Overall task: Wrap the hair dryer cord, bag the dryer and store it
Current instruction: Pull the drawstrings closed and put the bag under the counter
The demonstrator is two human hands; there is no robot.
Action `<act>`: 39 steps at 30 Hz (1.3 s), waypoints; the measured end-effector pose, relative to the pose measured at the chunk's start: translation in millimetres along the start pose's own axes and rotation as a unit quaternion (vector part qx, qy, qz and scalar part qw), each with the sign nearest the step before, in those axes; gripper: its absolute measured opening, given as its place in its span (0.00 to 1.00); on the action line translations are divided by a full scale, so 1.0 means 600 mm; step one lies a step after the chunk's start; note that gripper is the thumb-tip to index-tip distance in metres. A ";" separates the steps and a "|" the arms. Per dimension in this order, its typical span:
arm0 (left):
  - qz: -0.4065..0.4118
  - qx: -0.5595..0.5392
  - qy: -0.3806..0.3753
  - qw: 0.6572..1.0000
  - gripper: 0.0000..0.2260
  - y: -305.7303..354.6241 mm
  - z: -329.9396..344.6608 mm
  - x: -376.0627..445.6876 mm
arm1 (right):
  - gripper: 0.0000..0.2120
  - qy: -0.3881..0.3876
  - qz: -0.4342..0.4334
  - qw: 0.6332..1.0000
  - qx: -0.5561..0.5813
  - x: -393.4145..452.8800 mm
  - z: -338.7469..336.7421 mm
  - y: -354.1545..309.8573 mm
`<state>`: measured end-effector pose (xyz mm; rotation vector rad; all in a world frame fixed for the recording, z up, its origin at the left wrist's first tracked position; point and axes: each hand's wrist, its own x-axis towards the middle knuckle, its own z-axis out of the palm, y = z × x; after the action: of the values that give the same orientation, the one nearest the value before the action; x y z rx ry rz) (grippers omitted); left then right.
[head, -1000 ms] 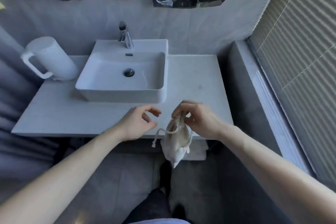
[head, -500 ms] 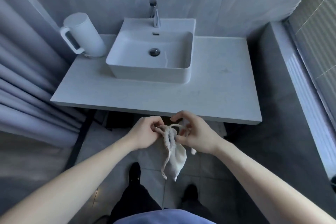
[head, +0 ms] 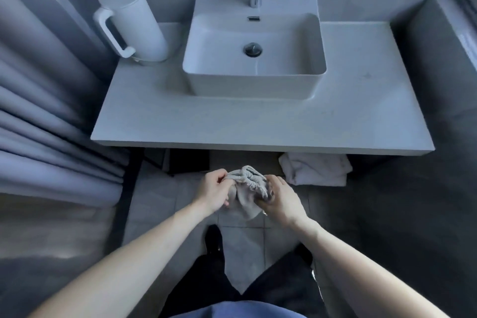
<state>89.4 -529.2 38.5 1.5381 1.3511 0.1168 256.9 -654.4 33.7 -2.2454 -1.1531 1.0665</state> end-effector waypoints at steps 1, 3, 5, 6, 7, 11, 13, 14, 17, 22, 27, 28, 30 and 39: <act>-0.010 -0.011 -0.011 1.000 0.11 -0.016 -0.021 0.006 | 0.18 0.011 0.001 1.000 0.007 0.013 0.017 -0.012; -0.035 -0.047 -0.028 0.998 0.09 -0.047 -0.057 0.012 | 0.13 0.030 -0.009 0.999 0.009 0.032 0.044 -0.037; -0.058 -0.076 -0.030 0.995 0.11 -0.073 -0.087 0.015 | 0.08 0.050 -0.003 0.998 0.039 0.050 0.062 -0.057; -0.062 -0.079 -0.033 0.994 0.13 -0.087 -0.099 0.015 | 0.06 0.058 0.009 0.996 0.060 0.056 0.066 -0.068; -0.064 -0.072 -0.036 0.995 0.14 -0.103 -0.110 0.017 | 0.04 0.062 0.017 0.995 0.074 0.063 0.069 -0.078; -0.070 -0.021 -0.026 0.997 0.16 -0.154 -0.148 0.027 | 0.05 0.018 -0.021 0.997 0.072 0.095 0.093 -0.105; -0.052 0.012 -0.018 0.998 0.19 -0.170 -0.165 0.037 | 0.05 -0.005 -0.045 0.998 0.051 0.120 0.121 -0.104; -0.045 0.028 -0.024 0.998 0.18 -0.174 -0.174 0.037 | 0.04 -0.019 -0.047 0.997 0.052 0.127 0.136 -0.102; -0.023 0.047 -0.053 0.997 0.19 -0.197 -0.201 0.044 | 0.16 -0.054 -0.046 0.994 0.080 0.136 0.182 -0.107; -0.066 -0.106 -0.050 0.991 0.16 -0.230 -0.251 0.074 | 0.36 -0.094 -0.056 0.991 0.083 0.158 0.233 -0.140; -0.136 -0.264 -0.138 0.945 0.18 -0.279 -0.294 0.124 | 0.43 -0.167 0.024 0.964 0.207 0.195 0.308 -0.145; -0.157 -0.289 -0.148 0.933 0.18 -0.295 -0.301 0.137 | 0.39 -0.176 0.039 0.951 0.250 0.201 0.334 -0.140; -0.190 -0.316 -0.162 0.915 0.16 -0.332 -0.311 0.168 | 0.25 -0.161 0.062 0.929 0.329 0.209 0.389 -0.135; -0.277 -0.357 -0.137 0.881 0.17 -0.475 -0.297 0.323 | 0.23 -0.152 0.137 0.925 0.321 0.290 0.603 -0.076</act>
<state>-147.5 -319.8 -186.3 0.4984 1.2681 0.0268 16.6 -484.6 -243.4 -1.7738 -0.4686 1.6611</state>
